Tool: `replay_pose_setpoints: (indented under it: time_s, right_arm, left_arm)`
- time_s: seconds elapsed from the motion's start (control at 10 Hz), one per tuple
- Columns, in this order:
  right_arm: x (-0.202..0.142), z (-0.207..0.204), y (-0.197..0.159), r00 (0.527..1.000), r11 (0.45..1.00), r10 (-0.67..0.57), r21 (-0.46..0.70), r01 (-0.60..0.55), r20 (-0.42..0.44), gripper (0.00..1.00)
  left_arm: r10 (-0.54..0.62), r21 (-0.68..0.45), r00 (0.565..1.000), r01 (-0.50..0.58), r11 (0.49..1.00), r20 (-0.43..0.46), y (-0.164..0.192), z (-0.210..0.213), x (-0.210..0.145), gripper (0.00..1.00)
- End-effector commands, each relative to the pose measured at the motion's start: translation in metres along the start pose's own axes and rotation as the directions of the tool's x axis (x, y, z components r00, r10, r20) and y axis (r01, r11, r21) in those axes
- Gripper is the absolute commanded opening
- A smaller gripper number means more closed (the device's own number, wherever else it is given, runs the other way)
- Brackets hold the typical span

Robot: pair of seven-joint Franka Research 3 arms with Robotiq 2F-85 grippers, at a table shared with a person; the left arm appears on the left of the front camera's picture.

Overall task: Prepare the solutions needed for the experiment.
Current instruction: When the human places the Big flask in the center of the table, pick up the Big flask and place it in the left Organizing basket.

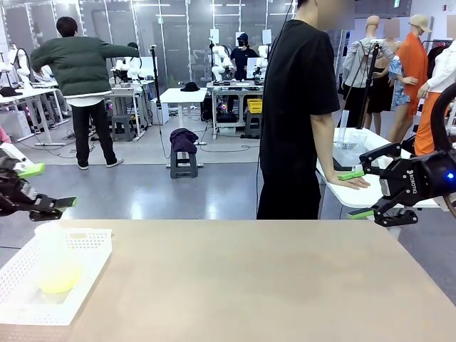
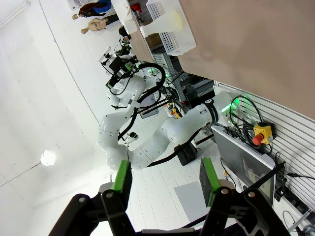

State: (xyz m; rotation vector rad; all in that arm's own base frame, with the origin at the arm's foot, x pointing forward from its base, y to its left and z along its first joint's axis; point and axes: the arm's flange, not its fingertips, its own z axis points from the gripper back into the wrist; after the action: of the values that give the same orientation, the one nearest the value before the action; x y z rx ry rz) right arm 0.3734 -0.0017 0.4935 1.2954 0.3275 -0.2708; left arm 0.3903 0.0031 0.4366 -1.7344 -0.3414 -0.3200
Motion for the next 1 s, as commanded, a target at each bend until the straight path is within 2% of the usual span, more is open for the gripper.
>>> replay_pose_setpoints:
  time_s: [0.0,0.1,0.2,0.3,0.4,0.9]
  right_arm:
    - [-0.001,0.001,0.001,1.0,1.0,0.005,0.004,-0.005,-0.001,0.7]
    - [-0.001,0.001,0.001,1.0,1.0,0.005,0.004,-0.005,-0.001,0.7]
    - [-0.001,0.001,0.001,1.0,1.0,0.005,0.004,-0.005,-0.001,0.7]
    - [-0.001,0.001,0.001,1.0,1.0,0.005,0.004,-0.005,-0.001,0.7]
    - [-0.001,0.001,0.001,1.0,1.0,0.005,0.004,-0.005,-0.001,0.7]
    - [-0.001,0.001,0.001,1.0,1.0,0.005,0.004,-0.005,-0.001,0.7]
  left_arm:
    - [0.106,0.056,0.994,-0.106,0.993,-0.002,-0.001,-0.017,0.014,0.99]
    - [0.16,0.07,0.987,-0.158,0.985,-0.017,0.005,-0.019,0.016,0.99]
    - [0.163,0.08,0.986,-0.16,0.984,-0.028,0.007,-0.022,0.018,0.99]
    - [0.121,0.122,0.992,-0.115,0.986,-0.046,0.01,-0.02,0.021,0.99]
    - [0.14,0.061,0.99,-0.139,0.988,-0.013,0.009,-0.018,0.009,0.99]
    - [0.14,0.061,0.99,-0.139,0.988,-0.013,0.009,-0.018,0.009,0.99]
